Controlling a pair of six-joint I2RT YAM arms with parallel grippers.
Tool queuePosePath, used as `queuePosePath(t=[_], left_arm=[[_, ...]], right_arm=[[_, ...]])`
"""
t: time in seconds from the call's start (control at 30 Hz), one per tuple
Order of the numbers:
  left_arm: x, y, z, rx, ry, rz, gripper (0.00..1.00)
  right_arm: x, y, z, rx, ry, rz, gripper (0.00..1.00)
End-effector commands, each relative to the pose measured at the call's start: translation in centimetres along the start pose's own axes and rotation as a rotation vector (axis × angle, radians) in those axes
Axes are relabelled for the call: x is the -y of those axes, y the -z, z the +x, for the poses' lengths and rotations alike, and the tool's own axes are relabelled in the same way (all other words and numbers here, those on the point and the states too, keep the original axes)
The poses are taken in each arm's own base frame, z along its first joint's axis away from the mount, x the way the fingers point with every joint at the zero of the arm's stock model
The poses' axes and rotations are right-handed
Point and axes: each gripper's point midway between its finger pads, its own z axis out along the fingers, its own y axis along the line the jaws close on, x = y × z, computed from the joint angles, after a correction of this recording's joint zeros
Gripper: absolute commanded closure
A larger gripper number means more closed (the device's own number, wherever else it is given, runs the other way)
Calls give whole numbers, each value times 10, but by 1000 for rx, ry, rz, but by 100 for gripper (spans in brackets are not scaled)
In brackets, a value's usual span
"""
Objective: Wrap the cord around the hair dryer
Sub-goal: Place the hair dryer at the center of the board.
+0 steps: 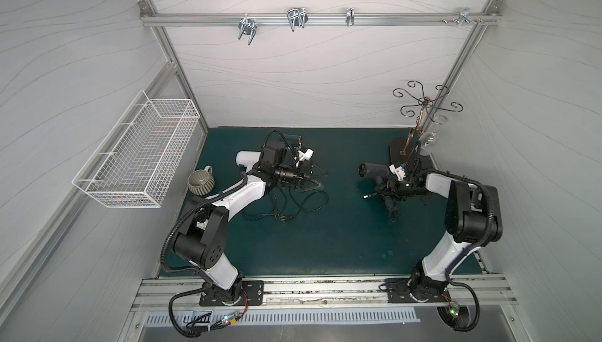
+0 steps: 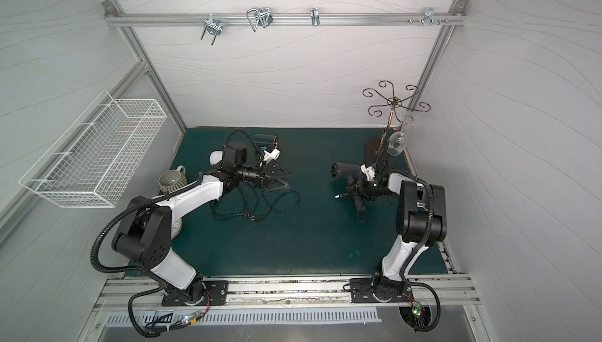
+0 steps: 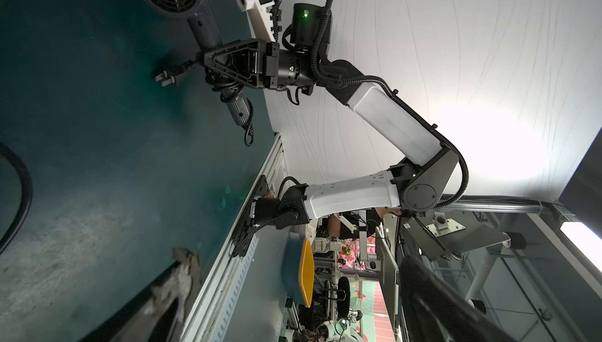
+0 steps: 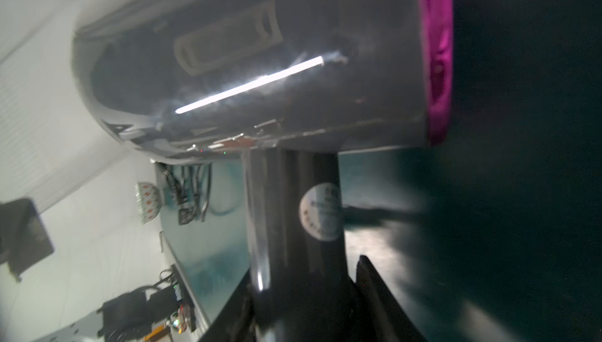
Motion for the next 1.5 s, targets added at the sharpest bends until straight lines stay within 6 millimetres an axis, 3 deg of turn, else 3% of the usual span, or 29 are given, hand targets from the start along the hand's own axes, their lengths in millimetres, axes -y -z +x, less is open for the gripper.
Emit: queuePosePath(t=[0.0,0.2,0.4,0.47,0.5,0.57,0.67,0.77,1.03,1.23,1.33,1.47], left_arm=[[0,0,0,1,-55,-27,2],[-7,5,0,11,-93,-128,2],[-11,5,0,7,-84,-148,2],[-11,6,0,8,-83,-149,2],[-11,6,1,9,-83,-151,2],[-11,7,2,13,-86,-155,2],[-12,9,3,17,-85,-163,2],[-14,11,2,26,-82,-174,2],[-22,30,-7,88,-89,-263,2],[-42,53,-15,152,-87,-418,2],[-53,69,-19,175,-95,-529,2],[-70,94,-30,202,-85,-652,2]], right_arm=[[16,11,-13,11,33,131,100],[56,30,1,-33,62,415,100],[62,21,10,-80,71,440,100],[64,20,13,-94,63,442,96],[65,20,15,-95,63,444,76],[64,22,16,-99,64,451,46],[60,27,15,-84,69,452,28],[51,34,12,-54,82,451,1],[4,54,7,96,209,478,1],[-71,46,7,206,343,206,1],[-94,43,5,221,315,73,1],[-111,23,14,152,367,113,1]])
